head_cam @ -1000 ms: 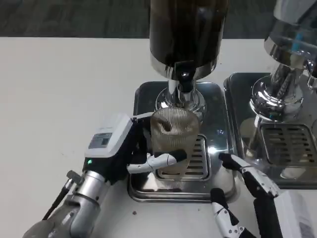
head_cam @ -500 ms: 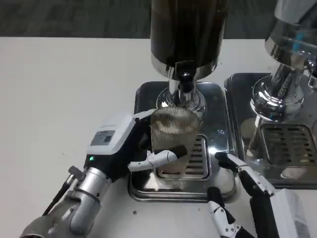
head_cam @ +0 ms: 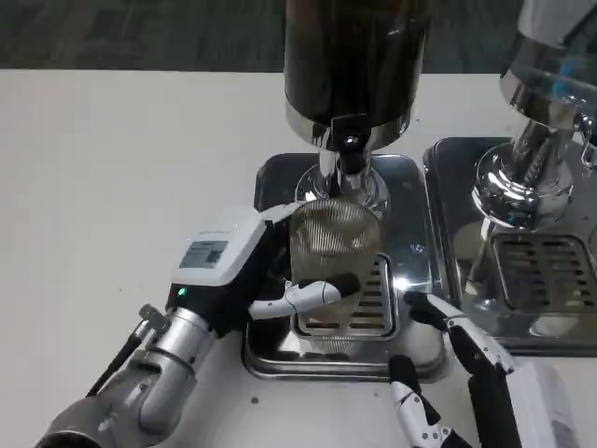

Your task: Grasp the cup under the faucet to collect the drink, then remove the cup.

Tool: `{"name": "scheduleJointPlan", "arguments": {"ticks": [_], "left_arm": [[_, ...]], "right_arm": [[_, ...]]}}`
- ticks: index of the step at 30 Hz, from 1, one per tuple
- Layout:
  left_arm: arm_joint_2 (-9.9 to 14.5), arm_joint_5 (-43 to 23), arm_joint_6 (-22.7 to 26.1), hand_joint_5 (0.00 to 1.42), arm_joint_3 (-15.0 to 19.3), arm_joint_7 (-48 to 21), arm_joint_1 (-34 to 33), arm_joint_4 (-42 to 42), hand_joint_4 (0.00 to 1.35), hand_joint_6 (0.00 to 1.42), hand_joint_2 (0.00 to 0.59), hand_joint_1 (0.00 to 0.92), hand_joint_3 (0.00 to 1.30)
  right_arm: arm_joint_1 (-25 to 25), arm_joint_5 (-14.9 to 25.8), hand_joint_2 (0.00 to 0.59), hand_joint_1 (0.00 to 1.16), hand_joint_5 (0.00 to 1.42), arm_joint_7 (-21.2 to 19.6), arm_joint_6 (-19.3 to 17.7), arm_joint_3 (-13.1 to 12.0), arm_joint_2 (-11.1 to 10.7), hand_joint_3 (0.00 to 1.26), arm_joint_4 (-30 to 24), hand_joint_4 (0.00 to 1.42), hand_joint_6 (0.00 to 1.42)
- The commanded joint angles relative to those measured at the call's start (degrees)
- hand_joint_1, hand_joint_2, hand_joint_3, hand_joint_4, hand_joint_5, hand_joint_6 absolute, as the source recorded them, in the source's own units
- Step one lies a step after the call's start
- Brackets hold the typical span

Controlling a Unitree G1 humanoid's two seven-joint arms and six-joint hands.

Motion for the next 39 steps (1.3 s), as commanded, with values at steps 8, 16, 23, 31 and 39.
{"name": "scheduleJointPlan", "arguments": {"ticks": [8,16,23,31,39], "left_arm": [[-0.41,-0.72,0.28,0.44,-0.28,-4.2,-0.43,-0.1,0.25,0.55,0.088,0.0,0.24],[2.67,-2.96,-1.39,0.44,1.9,-5.15,3.28,-6.53,0.25,0.5,0.087,0.0,0.21],[6.01,-5.02,-2.32,0.43,5.43,-6.27,8.36,-15.16,0.25,0.49,0.077,0.0,0.19],[9.7,-8.52,-3.21,0.49,11.7,-8.78,14.65,-25.41,0.28,0.7,0.083,0.0,0.22],[16.98,-24.08,-13.17,0.56,22.9,-17.91,20.21,-35.46,0.41,0.72,0.121,0.0,0.3]], "right_arm": [[-0.12,0.95,0.437,0.35,0.28,-0.9,0.25,0.29,0.46,0.28,1.14,0.31,0.3],[-1.32,1.12,0.417,0.34,0.26,-0.97,-0.37,0.83,0.23,0.27,2.16,0.29,0.28],[-3.3,2.59,0.375,0.33,0.21,-0.21,-1.11,1.03,-0.6,0.23,3.45,0.22,0.22],[-5.65,4.66,0.351,0.35,0.19,-0.39,-1.86,0.9,-0.76,0.2,5.31,0.19,0.19],[-8.14,7.14,0.35,0.36,0.17,0.24,-2.44,0.46,-0.7,0.19,7.39,0.19,0.18]]}}
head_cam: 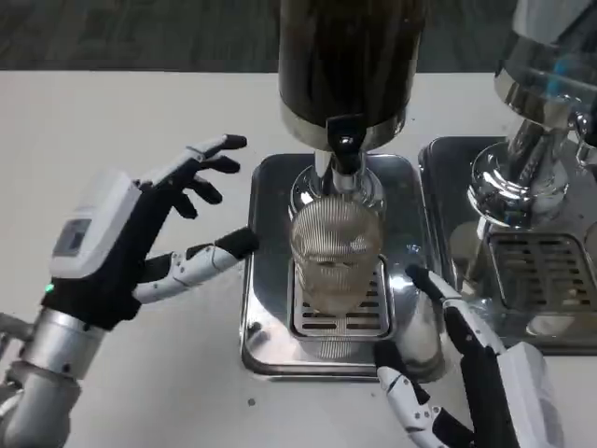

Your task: Grasp the cup under the faucet to collect the drink, then remove the cup.

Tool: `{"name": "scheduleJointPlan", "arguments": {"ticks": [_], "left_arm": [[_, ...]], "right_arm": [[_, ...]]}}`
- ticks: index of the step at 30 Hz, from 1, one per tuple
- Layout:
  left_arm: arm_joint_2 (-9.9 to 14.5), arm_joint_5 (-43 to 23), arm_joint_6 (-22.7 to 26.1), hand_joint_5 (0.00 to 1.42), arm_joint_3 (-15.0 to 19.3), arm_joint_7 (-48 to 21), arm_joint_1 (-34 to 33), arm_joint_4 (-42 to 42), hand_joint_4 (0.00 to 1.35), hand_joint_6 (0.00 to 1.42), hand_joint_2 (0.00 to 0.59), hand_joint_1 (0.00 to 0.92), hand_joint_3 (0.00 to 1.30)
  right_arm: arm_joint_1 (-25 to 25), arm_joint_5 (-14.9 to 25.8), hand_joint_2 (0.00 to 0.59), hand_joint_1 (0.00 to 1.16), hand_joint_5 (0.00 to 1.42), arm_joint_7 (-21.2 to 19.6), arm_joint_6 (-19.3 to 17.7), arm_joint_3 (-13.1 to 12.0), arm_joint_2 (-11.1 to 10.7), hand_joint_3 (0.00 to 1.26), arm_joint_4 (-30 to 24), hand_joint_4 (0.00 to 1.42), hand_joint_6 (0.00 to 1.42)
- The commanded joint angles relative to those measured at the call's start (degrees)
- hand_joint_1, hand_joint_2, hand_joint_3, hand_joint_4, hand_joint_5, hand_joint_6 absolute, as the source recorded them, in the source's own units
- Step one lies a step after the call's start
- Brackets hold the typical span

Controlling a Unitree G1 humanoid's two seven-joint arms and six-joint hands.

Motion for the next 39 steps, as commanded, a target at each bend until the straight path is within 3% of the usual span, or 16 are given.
{"name": "scheduleJointPlan", "arguments": {"ticks": [1,3,5,7,9,11,12,14,19,27,39], "left_arm": [[4.25,-12.12,-5.49,0.57,5.71,-8.59,1.09,-3.98,0.41,0.72,0.115,0.0,0.31],[5.5,-19.98,-5.94,0.59,7.08,-15.01,0.11,-4.19,0.43,0.73,0.113,0.0,0.32],[6.88,-30.29,-4.7,0.67,8.09,-24.46,-1.79,-4.12,0.49,0.84,0.112,0.0,0.36],[7.69,-38.77,-1.95,0.74,9.11,-33.13,-3.75,-4.1,0.55,0.97,0.104,0.0,0.41],[8.22,-47.26,2.99,0.77,10.52,-43.35,-6.55,-3.96,0.58,0.99,0.095,0.0,0.45],[8.15,-54.22,9.32,0.71,11.71,-53.28,-9.31,-3.53,0.57,0.89,0.095,0.0,0.45],[7.95,-56.31,11.75,0.61,12.25,-56.8,-10.27,-3.22,0.54,0.71,0.098,0.0,0.44],[7.64,-61.88,20.6,0.5,12.79,-67.25,-13.74,-1.42,0.46,0.5,0.095,0.0,0.41],[6.47,-66.4,35.04,0.4,14.46,-81.9,-19.86,2.68,0.35,0.32,0.085,0.0,0.34],[2.54,-67.15,47.9,0.2,18.53,-90.6,-24.28,4.27,0.16,0.15,0.07,0.0,0.23],[-4.57,-63.58,51.86,0.09,17.65,-91.4,-25.9,1.64,0.03,0.03,0.058,0.0,0.13]], "right_arm": [[-1.45,1.3,0.35,0.36,0.17,0.37,-1.17,-0.16,0.23,0.19,1.41,0.19,0.18],[-2.03,1.69,0.35,0.36,0.17,0.44,-1.32,-0.12,0.29,0.19,2.11,0.19,0.18],[-2.76,2.04,0.35,0.36,0.17,0.51,-1.4,-0.06,0.39,0.19,2.94,0.19,0.18],[-3.5,2.16,0.35,0.36,0.17,0.4,-1.54,-0.02,0.48,0.19,3.81,0.19,0.16],[-4.18,2.09,0.351,0.36,0.17,0.17,-1.46,0.08,0.72,0.19,4.52,0.19,0.13],[-4.82,2.14,0.356,0.35,0.17,0.1,-1.3,0.17,1.01,0.19,5.13,0.19,0.12],[-5.09,2.11,0.357,0.35,0.17,0.04,-1.25,0.2,1.11,0.19,5.4,0.19,0.12],[-5.67,2.06,0.358,0.35,0.17,-0.11,-1.32,0.24,1.28,0.19,5.97,0.19,0.12],[-6.37,1.76,0.358,0.34,0.16,-0.71,-1.19,0.32,1.8,0.19,6.83,0.19,0.11],[-5.84,1.36,0.358,0.34,0.16,-1.96,-1.09,0.48,2.68,0.19,7.63,0.19,0.1],[-5.85,1.39,0.364,0.33,0.16,-3.12,-1.12,0.9,3.09,0.2,8.35,0.19,0.1]]}}
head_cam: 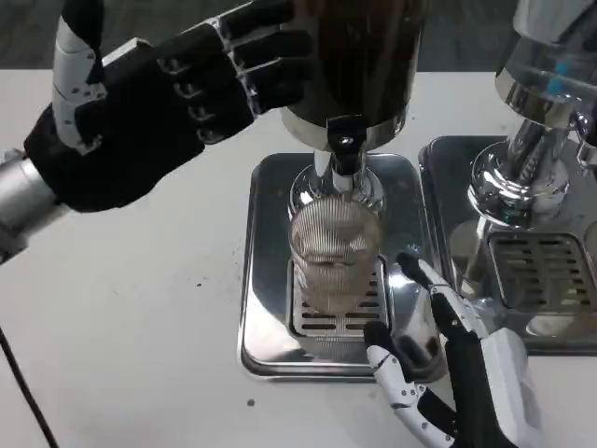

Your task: Grasp the cup under the faucet to collect the drink, then remove the cup.

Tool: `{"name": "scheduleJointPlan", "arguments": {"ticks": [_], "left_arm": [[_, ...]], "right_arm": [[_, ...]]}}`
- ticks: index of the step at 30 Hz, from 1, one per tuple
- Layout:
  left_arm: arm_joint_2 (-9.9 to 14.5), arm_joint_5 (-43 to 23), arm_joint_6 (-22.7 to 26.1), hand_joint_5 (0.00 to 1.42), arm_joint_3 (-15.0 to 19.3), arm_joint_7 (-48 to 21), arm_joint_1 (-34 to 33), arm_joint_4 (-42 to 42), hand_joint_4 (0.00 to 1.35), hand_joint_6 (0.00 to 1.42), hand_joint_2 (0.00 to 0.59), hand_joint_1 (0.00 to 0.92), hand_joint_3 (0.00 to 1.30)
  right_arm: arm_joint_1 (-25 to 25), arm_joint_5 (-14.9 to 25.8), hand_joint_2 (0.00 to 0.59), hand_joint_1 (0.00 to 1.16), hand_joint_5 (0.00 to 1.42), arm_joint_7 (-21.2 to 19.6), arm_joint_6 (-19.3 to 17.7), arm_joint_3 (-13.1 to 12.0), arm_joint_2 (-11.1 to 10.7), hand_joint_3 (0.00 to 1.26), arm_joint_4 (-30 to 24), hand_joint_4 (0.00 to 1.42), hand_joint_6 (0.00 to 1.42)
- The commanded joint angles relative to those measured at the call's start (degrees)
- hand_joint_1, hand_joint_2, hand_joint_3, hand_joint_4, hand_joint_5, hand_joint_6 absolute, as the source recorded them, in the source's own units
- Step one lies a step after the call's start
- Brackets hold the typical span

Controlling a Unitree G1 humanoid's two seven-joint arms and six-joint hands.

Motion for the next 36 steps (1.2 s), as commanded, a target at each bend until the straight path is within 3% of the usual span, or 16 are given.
{"name": "scheduleJointPlan", "arguments": {"ticks": [1,17,31,36], "left_arm": [[-2.1,2.39,1.13,0.09,-0.76,-0.46,-1.4,-0.76,0.03,0.02,0.053,0.0,0.14],[-7.56,10.25,-1.8,0.09,-0.66,1.81,-7.9,9.71,0.06,0.0,0.049,0.0,0.16],[-9.01,15.33,-4.35,0.11,-2.41,-1.96,-9.78,15.77,0.08,0.02,0.046,0.0,0.15],[-9.24,17.57,-7.58,0.12,-3.21,-1.78,-9.05,15.46,0.08,0.02,0.048,0.0,0.15]], "right_arm": [[0.36,-0.15,0.364,0.33,0.16,-0.92,-0.52,0.27,0.5,0.2,0.93,0.19,0.1],[1.42,-0.25,0.365,0.32,0.16,-3.0,-0.74,0.62,1.29,0.2,1.28,0.19,0.11],[1.54,0.02,0.366,0.32,0.16,-3.66,-0.92,0.72,1.88,0.2,1.96,0.19,0.11],[1.39,0.21,0.366,0.32,0.16,-3.77,-1.01,0.71,1.97,0.2,2.24,0.19,0.11]]}}
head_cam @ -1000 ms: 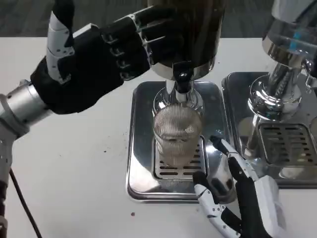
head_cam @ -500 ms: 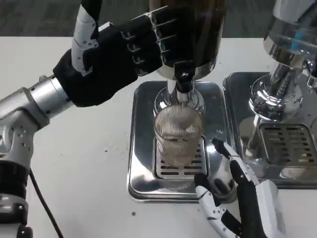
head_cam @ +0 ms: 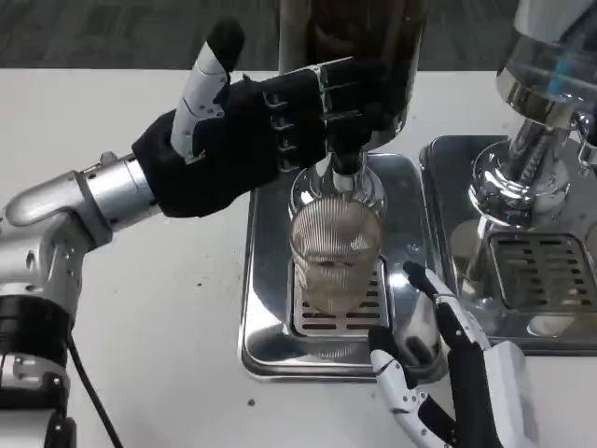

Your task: Grasp the cup under the faucet to collect the drink, then remove the cup.

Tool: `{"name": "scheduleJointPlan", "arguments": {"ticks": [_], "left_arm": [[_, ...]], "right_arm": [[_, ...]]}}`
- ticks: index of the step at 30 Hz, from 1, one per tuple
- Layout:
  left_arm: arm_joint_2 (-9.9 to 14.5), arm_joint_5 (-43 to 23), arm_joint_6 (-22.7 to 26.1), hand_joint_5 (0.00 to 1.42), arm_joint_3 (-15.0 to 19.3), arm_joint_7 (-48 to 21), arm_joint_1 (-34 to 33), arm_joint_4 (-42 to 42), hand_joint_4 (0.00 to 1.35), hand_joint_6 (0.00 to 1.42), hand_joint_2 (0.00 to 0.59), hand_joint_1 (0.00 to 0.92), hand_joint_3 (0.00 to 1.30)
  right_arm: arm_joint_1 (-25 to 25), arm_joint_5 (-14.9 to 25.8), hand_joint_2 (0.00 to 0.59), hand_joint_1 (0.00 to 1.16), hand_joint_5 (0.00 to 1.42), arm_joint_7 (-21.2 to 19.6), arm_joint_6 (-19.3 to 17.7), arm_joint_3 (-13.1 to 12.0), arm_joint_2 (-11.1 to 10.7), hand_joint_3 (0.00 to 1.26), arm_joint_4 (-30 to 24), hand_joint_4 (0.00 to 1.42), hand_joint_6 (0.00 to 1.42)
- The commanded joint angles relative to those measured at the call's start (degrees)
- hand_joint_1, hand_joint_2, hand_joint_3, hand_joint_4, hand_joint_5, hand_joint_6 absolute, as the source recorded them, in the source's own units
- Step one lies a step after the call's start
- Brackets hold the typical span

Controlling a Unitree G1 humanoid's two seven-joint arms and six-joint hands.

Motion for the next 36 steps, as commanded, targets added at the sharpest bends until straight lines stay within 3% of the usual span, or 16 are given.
{"name": "scheduleJointPlan", "arguments": {"ticks": [1,10,17,36], "left_arm": [[-0.21,2.22,-2.92,0.12,-0.86,-0.6,0.01,0.19,0.08,0.02,0.048,0.0,0.15],[0.03,5.35,-7.43,0.12,-3.23,-1.16,1.03,0.75,0.09,0.02,0.049,0.0,0.15],[0.52,7.99,-13.82,0.1,-4.93,-0.75,1.75,1.38,0.07,0.0,0.049,0.0,0.14],[1.4,11.43,-27.59,0.07,-6.05,2.33,1.35,6.58,0.05,0.0,0.046,0.0,0.14]], "right_arm": [[0.36,0.22,0.366,0.32,0.16,-0.77,-0.93,-0.04,0.26,0.2,0.57,0.19,0.11],[0.8,0.26,0.372,0.32,0.16,-1.21,-1.01,-0.08,0.49,0.2,0.67,0.19,0.11],[1.25,0.51,0.379,0.32,0.17,-1.13,-1.1,-0.28,0.57,0.21,0.39,0.19,0.11],[1.76,1.75,0.388,0.31,0.17,0.09,-1.31,-1.39,0.31,0.21,-0.57,0.2,0.11]]}}
